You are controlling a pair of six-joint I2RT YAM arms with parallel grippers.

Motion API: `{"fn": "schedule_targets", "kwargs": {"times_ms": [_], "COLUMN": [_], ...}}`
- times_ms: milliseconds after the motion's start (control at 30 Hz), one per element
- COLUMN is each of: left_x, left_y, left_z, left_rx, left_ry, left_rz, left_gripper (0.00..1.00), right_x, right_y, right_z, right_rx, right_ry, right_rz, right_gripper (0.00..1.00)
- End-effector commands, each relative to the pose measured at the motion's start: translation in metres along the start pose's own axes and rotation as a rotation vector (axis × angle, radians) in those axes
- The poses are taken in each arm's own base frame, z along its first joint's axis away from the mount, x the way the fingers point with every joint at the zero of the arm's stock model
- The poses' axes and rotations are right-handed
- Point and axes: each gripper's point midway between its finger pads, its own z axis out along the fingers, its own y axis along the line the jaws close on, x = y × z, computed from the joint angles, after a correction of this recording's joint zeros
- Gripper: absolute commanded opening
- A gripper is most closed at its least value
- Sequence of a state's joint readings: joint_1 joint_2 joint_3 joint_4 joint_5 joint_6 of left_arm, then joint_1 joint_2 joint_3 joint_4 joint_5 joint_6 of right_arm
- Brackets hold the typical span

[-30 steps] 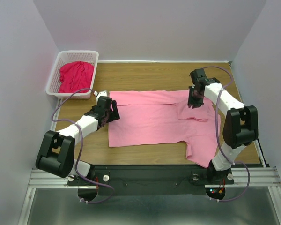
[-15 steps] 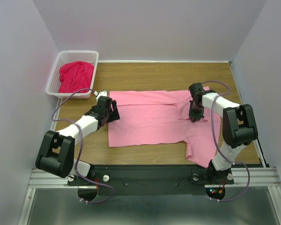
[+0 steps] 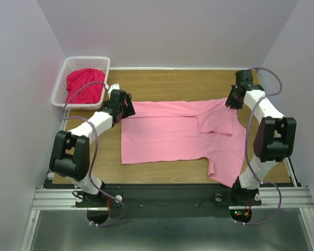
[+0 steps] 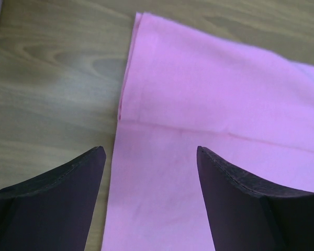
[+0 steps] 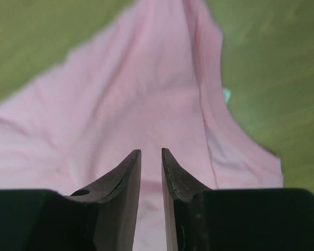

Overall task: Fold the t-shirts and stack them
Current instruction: Fold the tshirt

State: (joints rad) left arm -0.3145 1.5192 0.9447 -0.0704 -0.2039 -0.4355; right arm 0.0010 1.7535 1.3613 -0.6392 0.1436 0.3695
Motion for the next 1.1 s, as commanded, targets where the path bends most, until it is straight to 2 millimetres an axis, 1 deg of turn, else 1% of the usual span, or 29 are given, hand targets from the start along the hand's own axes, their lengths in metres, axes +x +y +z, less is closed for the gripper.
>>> {"fn": "schedule_targets", "kwargs": {"times_ms": [0,33,67,100,133,167,200,233,267,300,333,367,433,467,533,567,633,667,700,800,833,867,900,967,1000,1067], "left_x": [-0.042,-0.038,-0.04,-0.042,-0.043,-0.043,-0.043,-0.041,-0.046,-0.039,-0.037,-0.035,-0.027,-0.022,-0.011,-0.008,0.003,0.004,0.011,0.005,-0.002,-0.006,-0.016,-0.024,-0.035,-0.041], "left_y": [-0.007,-0.006,-0.004,-0.006,-0.005,-0.005,-0.006,-0.007,-0.009,-0.008,-0.009,-0.011,-0.012,-0.013,-0.009,-0.006,0.004,0.01,0.014,0.015,0.012,0.01,0.005,0.0,-0.006,-0.009], "left_z": [0.016,0.028,0.033,0.044,0.049,0.055,0.064,0.069,0.072,0.077,0.084,0.086,0.093,0.095,0.1,0.101,0.105,0.107,0.108,0.109,0.112,0.113,0.118,0.124,0.132,0.139], "left_rx": [-0.023,-0.042,-0.052,-0.061,-0.067,-0.071,-0.077,-0.081,-0.077,-0.084,-0.086,-0.082,-0.079,-0.075,-0.086,-0.09,-0.113,-0.123,-0.131,-0.135,-0.13,-0.124,-0.118,-0.119,-0.108,-0.113], "left_ry": [-0.065,-0.043,-0.04,-0.032,-0.027,-0.016,-0.006,0.003,-0.003,0.017,0.027,0.034,0.061,0.079,0.107,0.118,0.147,0.156,0.18,0.175,0.164,0.159,0.15,0.152,0.137,0.141], "left_rz": [-0.033,-0.028,-0.031,-0.03,-0.031,-0.034,-0.034,-0.03,-0.032,-0.03,-0.033,-0.036,-0.048,-0.053,-0.064,-0.083,-0.111,-0.13,-0.148,-0.16,-0.161,-0.161,-0.158,-0.153,-0.149,-0.14], "left_gripper": [0.81,0.8,0.76,0.75,0.73,0.71,0.7,0.69,0.66,0.65,0.63,0.61,0.57,0.52,0.49,0.47,0.44,0.42,0.41,0.4,0.4,0.4,0.4,0.4,0.4,0.4], "right_x": [-0.059,-0.061,-0.064,-0.075,-0.079,-0.076,-0.084,-0.084,-0.083,-0.083,-0.085,-0.087,-0.084,-0.083,-0.079,-0.076,-0.072,-0.069,-0.066,-0.062,-0.066,-0.065,-0.075,-0.082,-0.09,-0.096], "right_y": [0.015,0.013,0.013,0.016,0.011,0.01,0.01,0.008,0.003,0.001,-0.002,-0.013,-0.026,-0.04,-0.049,-0.062,-0.072,-0.08,-0.083,-0.084,-0.082,-0.08,-0.077,-0.073,-0.07,-0.064], "right_z": [0.014,0.025,0.03,0.034,0.039,0.052,0.055,0.061,0.072,0.077,0.082,0.087,0.098,0.101,0.109,0.112,0.118,0.123,0.126,0.135,0.136,0.141,0.141,0.143,0.146,0.151], "right_rx": [-0.101,-0.1,-0.1,-0.111,-0.108,-0.11,-0.115,-0.115,-0.108,-0.109,-0.11,-0.094,-0.075,-0.059,-0.066,-0.047,-0.033,-0.024,-0.018,-0.024,-0.038,-0.048,-0.059,-0.079,-0.093,-0.125], "right_ry": [-0.115,-0.104,-0.106,-0.127,-0.129,-0.107,-0.125,-0.122,-0.108,-0.104,-0.103,-0.1,-0.086,-0.082,-0.066,-0.058,-0.046,-0.034,-0.026,-0.007,-0.014,-0.004,-0.023,-0.029,-0.039,-0.038], "right_rz": [0.061,0.071,0.082,0.093,0.11,0.122,0.131,0.137,0.144,0.147,0.154,0.174,0.208,0.236,0.261,0.293,0.322,0.342,0.362,0.37,0.373,0.379,0.381,0.391,0.393,0.4], "right_gripper": [0.29,0.29,0.29,0.29,0.29,0.29,0.29,0.29,0.29,0.29,0.29,0.29,0.28,0.28,0.28,0.28,0.28,0.28,0.28,0.28,0.28,0.28,0.28,0.28,0.29,0.28]}}
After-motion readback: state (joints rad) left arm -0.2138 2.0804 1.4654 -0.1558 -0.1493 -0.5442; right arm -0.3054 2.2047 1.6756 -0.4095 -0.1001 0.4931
